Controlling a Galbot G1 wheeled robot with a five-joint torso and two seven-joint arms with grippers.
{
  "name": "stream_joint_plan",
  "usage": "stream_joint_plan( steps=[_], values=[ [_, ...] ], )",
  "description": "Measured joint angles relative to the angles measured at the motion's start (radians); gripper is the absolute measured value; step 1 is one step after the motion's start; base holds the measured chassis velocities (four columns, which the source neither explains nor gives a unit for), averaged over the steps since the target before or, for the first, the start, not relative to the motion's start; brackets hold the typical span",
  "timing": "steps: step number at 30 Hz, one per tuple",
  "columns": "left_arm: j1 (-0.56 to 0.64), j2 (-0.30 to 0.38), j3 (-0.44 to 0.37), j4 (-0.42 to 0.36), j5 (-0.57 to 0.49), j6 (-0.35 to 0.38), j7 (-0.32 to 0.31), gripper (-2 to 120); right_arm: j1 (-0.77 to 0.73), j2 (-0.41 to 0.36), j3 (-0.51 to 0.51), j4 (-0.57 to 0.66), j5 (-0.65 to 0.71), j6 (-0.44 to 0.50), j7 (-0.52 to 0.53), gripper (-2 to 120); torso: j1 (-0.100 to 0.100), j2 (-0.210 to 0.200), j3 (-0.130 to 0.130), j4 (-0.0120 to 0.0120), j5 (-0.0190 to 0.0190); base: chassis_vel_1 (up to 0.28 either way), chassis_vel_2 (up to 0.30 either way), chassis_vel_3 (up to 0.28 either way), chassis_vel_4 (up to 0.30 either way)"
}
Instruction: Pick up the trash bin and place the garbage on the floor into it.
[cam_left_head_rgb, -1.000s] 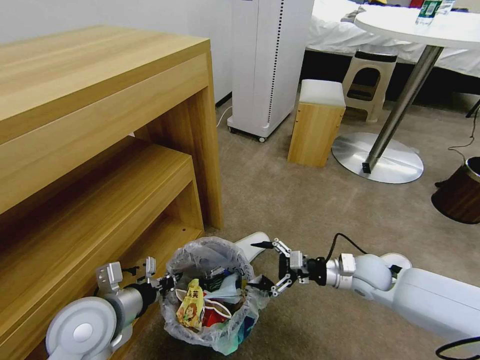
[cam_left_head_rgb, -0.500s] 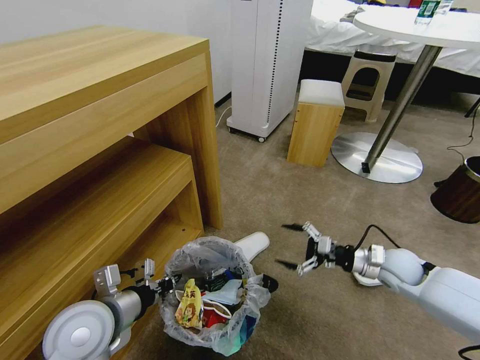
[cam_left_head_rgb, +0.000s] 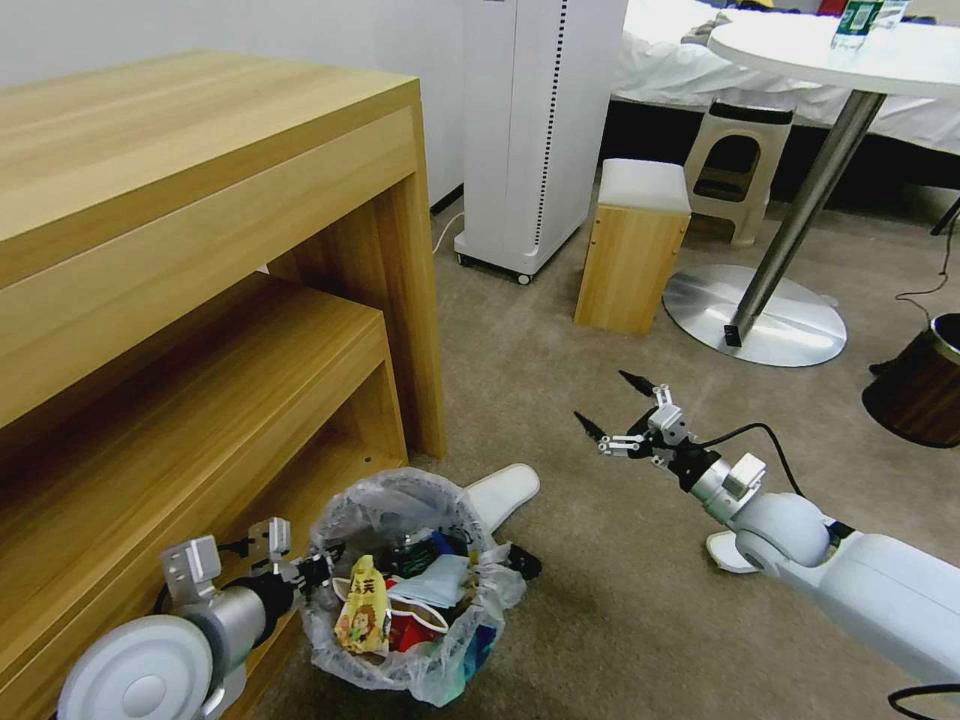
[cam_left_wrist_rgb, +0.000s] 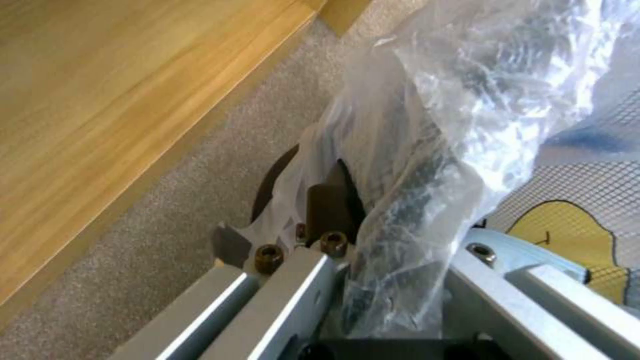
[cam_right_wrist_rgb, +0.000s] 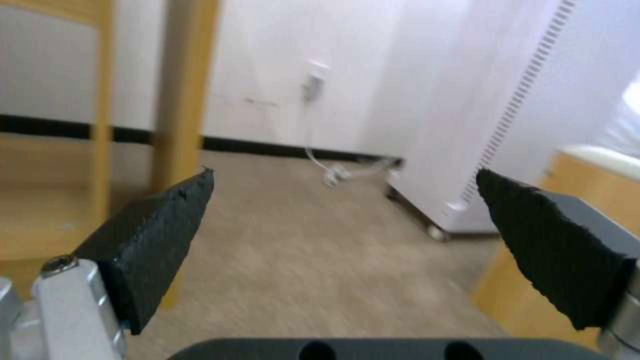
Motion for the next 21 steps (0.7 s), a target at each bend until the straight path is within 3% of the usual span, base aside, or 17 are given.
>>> stream_joint_plan(
  steps=[2,5,9,15,21],
  values=[
    [0.007,-0.003,-0.007,-0.005,0.001,0.000,0.001,0,-0.024,0.000,0.016,-0.003,-0.005,-0.007,0.022,100,0.000,0.000,0.000,-0.0003,0.0000,0.000,0.000,0.000,0.000],
    [0.017,-0.021,-0.022,-0.012,0.035,-0.001,0.014,0,-0.110,0.019,0.063,-0.017,-0.050,-0.056,0.180,100,0.000,0.000,0.000,-0.0003,0.0000,0.000,0.000,0.000,0.000],
    [0.021,-0.041,-0.034,-0.016,0.066,-0.003,0.030,0,-0.197,0.040,0.144,-0.021,-0.084,-0.095,0.275,100,0.000,0.000,0.000,-0.0003,0.0004,0.000,0.000,0.000,0.000],
    [0.042,-0.073,-0.043,-0.035,0.098,-0.003,0.044,0,-0.301,0.057,0.265,-0.012,-0.116,-0.094,0.288,100,0.000,0.000,0.000,-0.0003,-0.0001,0.000,0.000,0.000,0.000],
    [0.075,-0.097,-0.054,-0.050,0.127,-0.003,0.054,0,-0.290,0.063,0.224,-0.061,-0.134,-0.032,0.238,100,0.000,0.000,0.000,-0.0004,0.0000,0.000,0.000,0.000,0.000]
  ],
)
